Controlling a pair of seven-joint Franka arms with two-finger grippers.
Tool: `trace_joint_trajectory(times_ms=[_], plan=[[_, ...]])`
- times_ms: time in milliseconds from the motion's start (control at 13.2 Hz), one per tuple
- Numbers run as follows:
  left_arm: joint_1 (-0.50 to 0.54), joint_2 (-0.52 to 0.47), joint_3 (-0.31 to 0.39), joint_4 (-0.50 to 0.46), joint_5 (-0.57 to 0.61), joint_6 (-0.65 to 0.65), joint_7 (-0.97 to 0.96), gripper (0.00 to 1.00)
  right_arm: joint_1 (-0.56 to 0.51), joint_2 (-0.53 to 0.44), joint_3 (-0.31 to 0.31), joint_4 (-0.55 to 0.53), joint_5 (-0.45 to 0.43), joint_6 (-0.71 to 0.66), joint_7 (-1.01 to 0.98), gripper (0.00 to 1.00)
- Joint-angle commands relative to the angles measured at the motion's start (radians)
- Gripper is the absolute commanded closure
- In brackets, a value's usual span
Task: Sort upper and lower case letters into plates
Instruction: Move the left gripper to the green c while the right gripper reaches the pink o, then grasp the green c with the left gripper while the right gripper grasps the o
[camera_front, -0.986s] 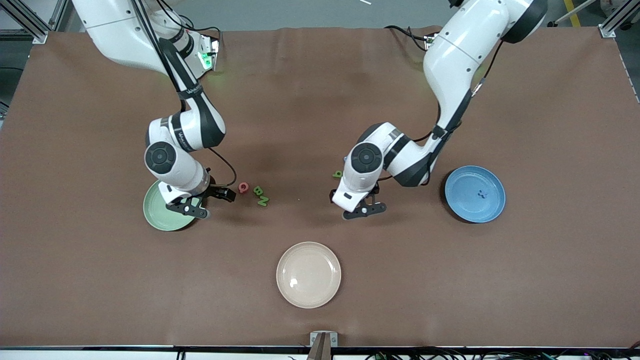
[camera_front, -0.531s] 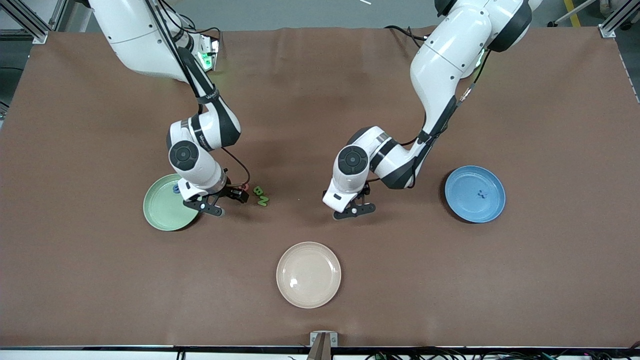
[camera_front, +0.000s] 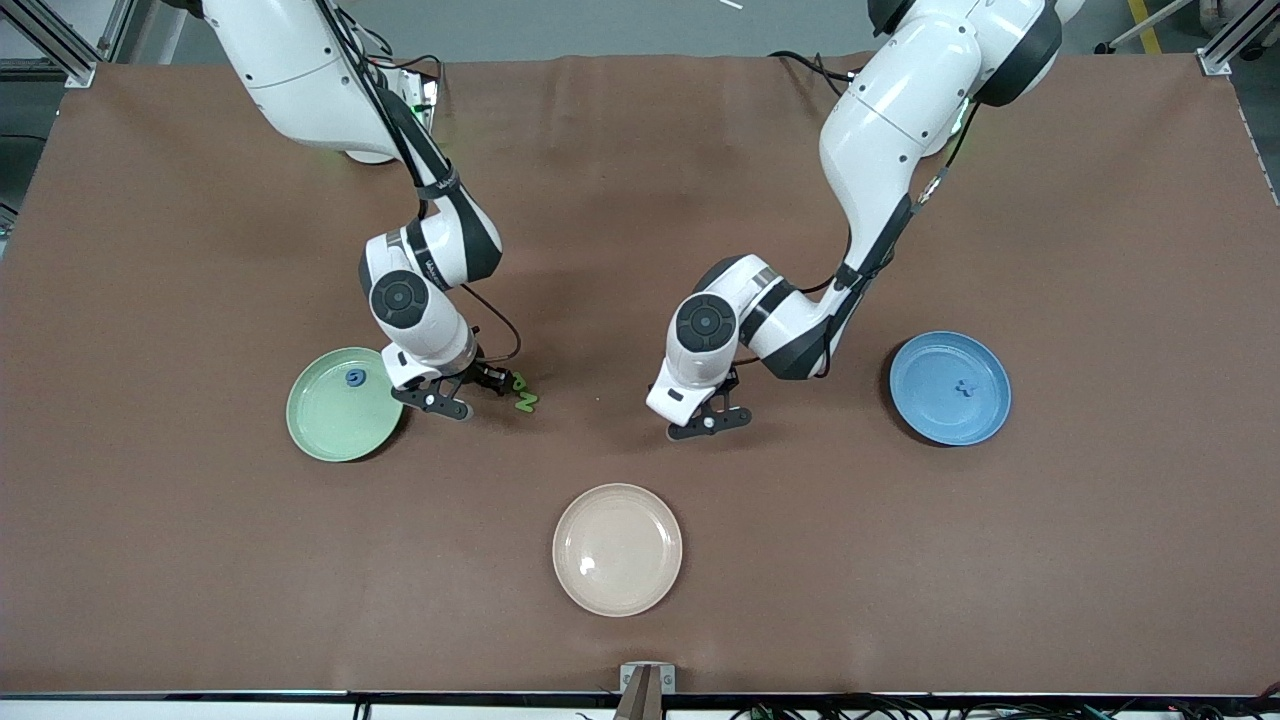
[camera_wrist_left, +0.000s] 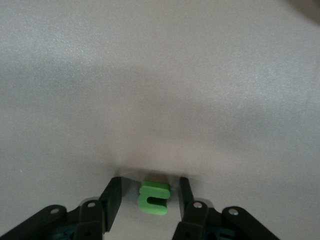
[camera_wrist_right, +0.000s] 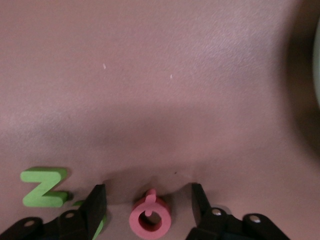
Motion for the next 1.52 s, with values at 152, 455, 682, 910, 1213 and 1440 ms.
trace_joint_trajectory(times_ms=[152, 455, 682, 910, 1213, 1440], plan=[[-0.012, 0.012, 0.009, 0.025, 0.004, -0.008, -0.009, 0.68, 0.011, -0.029, -0.007, -0.061, 0.003, 0.013, 0.016, 0.24], [-0.012, 0.009, 0.009, 0.023, 0.004, -0.008, -0.009, 0.84, 0.014, -0.046, -0.007, -0.084, 0.003, 0.010, 0.015, 0.30], [0.000, -0.021, 0.009, 0.025, 0.005, -0.029, -0.001, 0.88, 0.014, -0.046, -0.007, -0.084, 0.003, 0.006, 0.016, 0.42], [0.041, -0.095, 0.007, 0.011, 0.005, -0.116, 0.034, 0.88, 0.014, -0.046, -0.007, -0.082, 0.003, -0.001, 0.016, 0.64], [0.148, -0.280, -0.002, -0.147, 0.002, -0.152, 0.188, 0.88, 0.004, -0.063, -0.008, -0.073, 0.003, -0.004, 0.003, 0.99], [0.273, -0.406, -0.005, -0.312, 0.004, -0.143, 0.355, 0.89, -0.051, -0.127, -0.014, -0.015, 0.000, -0.182, -0.068, 0.99]])
